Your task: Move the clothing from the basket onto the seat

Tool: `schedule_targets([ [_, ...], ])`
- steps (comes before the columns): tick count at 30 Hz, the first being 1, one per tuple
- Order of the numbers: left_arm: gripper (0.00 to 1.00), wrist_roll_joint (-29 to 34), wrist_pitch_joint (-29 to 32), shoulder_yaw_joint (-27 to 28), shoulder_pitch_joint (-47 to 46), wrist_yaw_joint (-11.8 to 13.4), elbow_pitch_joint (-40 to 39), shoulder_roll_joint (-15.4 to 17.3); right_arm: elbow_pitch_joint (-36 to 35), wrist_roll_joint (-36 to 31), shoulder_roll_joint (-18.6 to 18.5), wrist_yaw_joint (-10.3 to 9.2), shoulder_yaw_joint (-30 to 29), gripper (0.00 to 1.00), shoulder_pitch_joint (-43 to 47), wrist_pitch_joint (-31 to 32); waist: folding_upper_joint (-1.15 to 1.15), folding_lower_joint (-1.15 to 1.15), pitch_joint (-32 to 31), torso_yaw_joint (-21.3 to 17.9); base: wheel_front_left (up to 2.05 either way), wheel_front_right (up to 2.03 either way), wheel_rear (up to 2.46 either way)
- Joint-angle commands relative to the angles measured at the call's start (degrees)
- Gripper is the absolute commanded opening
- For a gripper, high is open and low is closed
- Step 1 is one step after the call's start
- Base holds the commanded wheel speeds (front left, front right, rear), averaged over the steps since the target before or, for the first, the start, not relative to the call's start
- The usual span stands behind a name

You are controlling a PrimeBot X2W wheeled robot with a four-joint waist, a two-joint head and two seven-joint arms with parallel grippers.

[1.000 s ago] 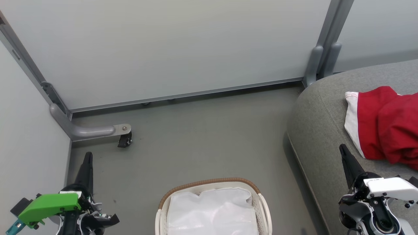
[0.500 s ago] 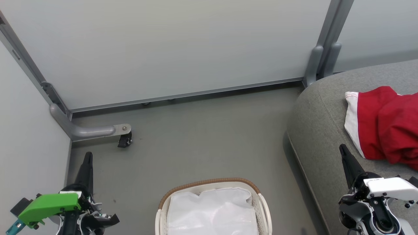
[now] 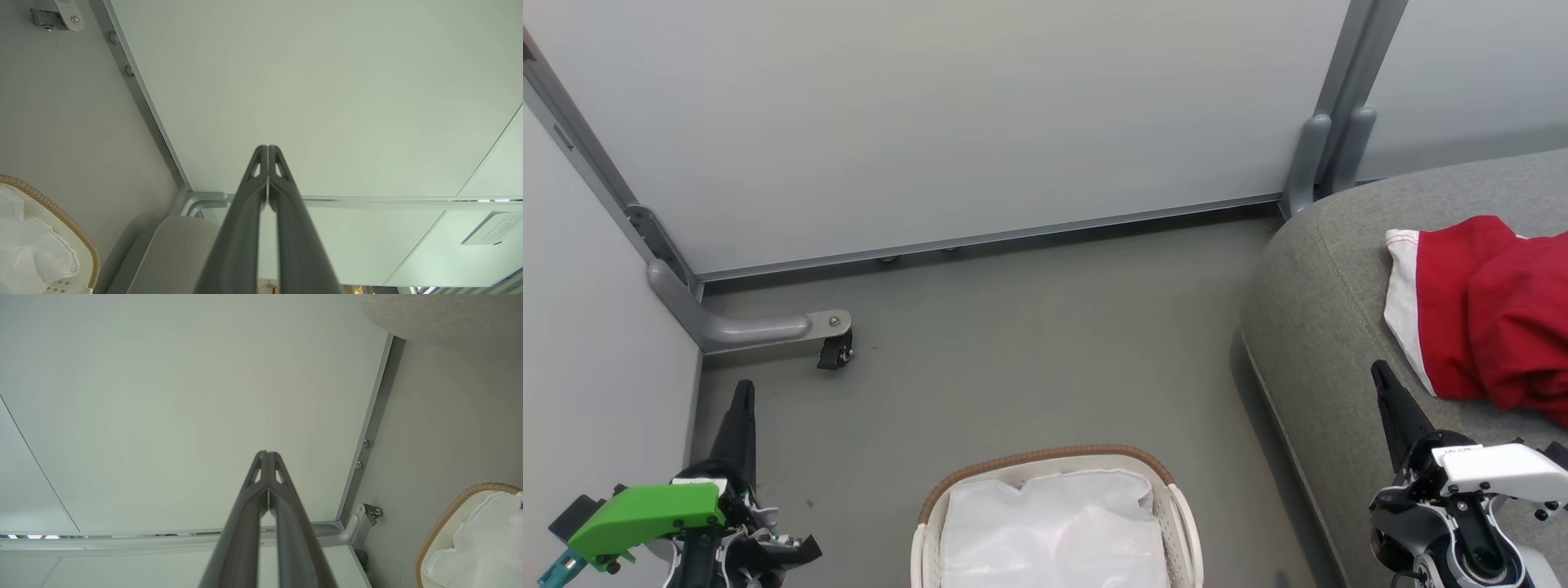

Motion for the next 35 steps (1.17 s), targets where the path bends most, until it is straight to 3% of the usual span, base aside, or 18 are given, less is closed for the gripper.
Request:
schedule_targets([
  [1, 0.0, -0.18, 0.17, 0.13, -0.54, -0.35, -0.08, 0.4, -0.18, 0.18, -0.35, -0.02, -0.09, 0.0, 0.6, 0.18, 0.0, 0.0, 0.0, 0.0, 0.0, 0.0, 0.0],
  [35, 0.0, -0.18, 0.17, 0.12, -0.54, -0.35, -0.09, 0.4, -0.19, 0.19, -0.35, -0.02, -0.09, 0.0, 0.6, 0.17, 0.0, 0.0, 0.0, 0.0, 0.0, 0.0, 0.0],
])
